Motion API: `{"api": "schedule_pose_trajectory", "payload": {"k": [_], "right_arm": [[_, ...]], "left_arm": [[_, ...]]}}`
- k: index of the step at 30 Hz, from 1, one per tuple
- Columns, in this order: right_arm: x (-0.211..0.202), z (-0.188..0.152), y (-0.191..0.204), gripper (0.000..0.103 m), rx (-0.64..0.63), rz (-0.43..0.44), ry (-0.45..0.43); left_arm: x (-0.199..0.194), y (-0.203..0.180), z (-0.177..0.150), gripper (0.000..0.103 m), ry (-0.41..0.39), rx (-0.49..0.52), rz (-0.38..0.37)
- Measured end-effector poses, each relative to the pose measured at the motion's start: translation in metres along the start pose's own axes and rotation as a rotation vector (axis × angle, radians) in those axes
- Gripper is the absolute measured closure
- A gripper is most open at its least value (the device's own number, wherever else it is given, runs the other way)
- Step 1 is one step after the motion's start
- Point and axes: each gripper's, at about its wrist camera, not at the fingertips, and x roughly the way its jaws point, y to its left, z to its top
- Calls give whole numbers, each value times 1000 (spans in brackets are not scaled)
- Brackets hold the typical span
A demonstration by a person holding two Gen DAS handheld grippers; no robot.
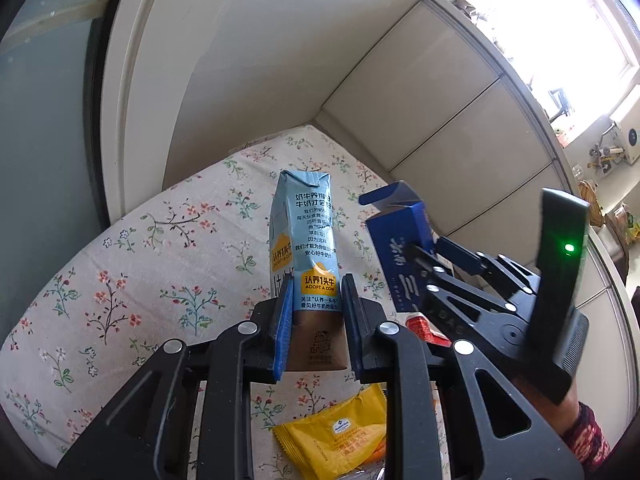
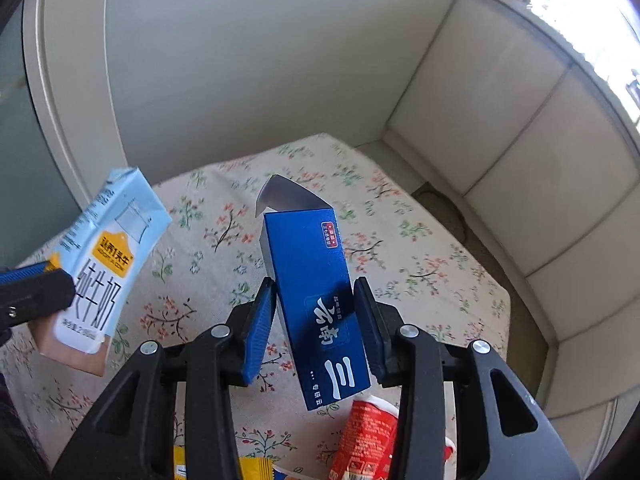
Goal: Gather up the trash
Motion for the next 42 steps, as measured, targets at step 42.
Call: {"api": "schedule_pose_trajectory", "payload": {"k": [42], "right_arm": [[-276, -287, -196, 63, 767, -546, -235]], "left_arm": [[-48, -216, -111, 80, -19, 477, -275]]}}
